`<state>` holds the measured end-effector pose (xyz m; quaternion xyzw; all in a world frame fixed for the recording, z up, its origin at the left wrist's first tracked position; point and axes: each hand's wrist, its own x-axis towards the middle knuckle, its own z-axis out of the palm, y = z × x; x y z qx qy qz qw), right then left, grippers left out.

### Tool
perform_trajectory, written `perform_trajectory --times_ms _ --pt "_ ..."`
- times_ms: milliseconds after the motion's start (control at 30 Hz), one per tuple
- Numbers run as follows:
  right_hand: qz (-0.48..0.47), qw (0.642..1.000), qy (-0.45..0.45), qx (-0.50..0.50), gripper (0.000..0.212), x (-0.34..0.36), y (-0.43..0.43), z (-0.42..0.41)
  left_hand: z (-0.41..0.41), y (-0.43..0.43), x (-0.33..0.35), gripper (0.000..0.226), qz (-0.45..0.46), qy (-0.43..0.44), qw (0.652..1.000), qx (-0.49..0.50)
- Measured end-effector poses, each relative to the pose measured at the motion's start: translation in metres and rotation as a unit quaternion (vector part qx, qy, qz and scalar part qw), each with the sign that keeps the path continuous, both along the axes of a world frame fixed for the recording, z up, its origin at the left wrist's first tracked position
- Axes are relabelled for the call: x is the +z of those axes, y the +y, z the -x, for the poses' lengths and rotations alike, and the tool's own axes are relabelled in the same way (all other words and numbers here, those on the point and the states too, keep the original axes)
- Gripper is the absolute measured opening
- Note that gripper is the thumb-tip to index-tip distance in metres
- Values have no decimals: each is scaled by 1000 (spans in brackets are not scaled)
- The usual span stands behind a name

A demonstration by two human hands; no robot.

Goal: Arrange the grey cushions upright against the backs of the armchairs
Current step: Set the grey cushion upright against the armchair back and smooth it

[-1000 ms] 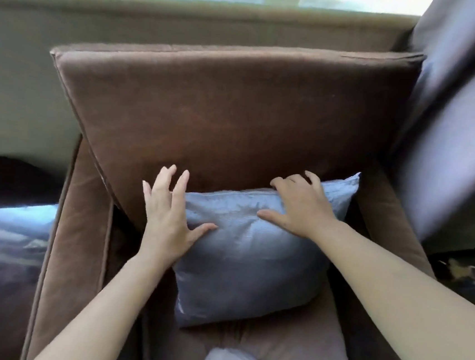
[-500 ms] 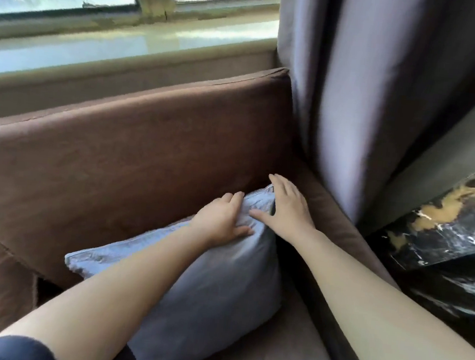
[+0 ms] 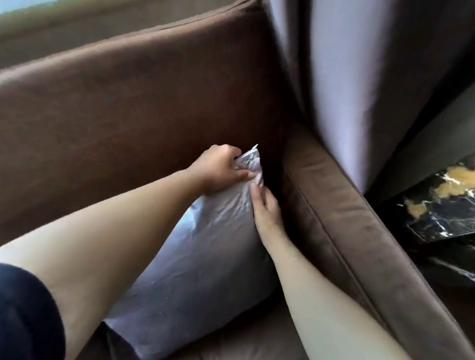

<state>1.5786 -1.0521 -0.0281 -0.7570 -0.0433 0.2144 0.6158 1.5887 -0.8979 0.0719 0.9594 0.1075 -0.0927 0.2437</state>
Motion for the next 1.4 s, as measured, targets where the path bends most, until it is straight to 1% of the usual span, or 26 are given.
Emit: perform_trajectory --times_ms 67,133,200,300,367,433,467,533,567,633,667,767,867,933,1033,1100,1167,1300,1400 --pt "20 1000 -6 10 47 -8 -3 9 -2 6 -3 40 28 5 1000 -7" --pt "41 999 -17 12 61 -15 -7 13 -5 11 -4 40 52 9 999 -10" --pt "64 997 -12 29 69 -23 -14 15 -9 14 -7 39 73 14 997 -6" --pt "93 994 1 62 66 -42 -28 16 -15 20 -15 39 94 28 995 3" --pt "113 990 13 83 55 -51 -37 15 -20 24 -19 39 109 37 993 9" --pt "122 987 45 90 44 -67 -46 17 -23 28 -20 34 134 52 989 21" --pt "125 987 56 89 48 -74 -52 22 -25 30 -19 32 149 57 987 26" --pt "139 985 62 82 64 -88 -63 32 -26 31 -17 30 166 64 983 36" --pt "153 982 73 79 63 -95 -67 37 -27 30 -16 31 165 68 983 37" --pt "185 974 99 86 54 -105 -75 44 -27 30 -16 34 157 70 985 34" --pt "192 972 106 91 55 -109 -78 44 -28 30 -16 35 155 68 985 32" --pt "212 965 123 93 69 -116 -82 45 -31 33 -18 36 151 67 986 30" --pt "237 961 114 82 68 -123 -83 50 -32 35 -21 34 146 59 987 31" --pt "258 957 103 78 75 -122 -84 53 -33 35 -22 36 147 58 987 31" --pt "299 948 86 70 76 -119 -89 61 -32 38 -25 33 143 61 988 29" --pt "311 947 61 57 91 -114 -91 66 -32 38 -27 31 135 63 988 25" --pt "317 946 38 49 97 -113 -92 70 -32 38 -28 30 141 64 988 22" --pt "289 955 50 43 86 -115 -91 65 -33 40 -31 33 141 64 988 19" --pt "282 957 55 42 91 -121 -93 61 -34 42 -33 37 142 58 988 20"
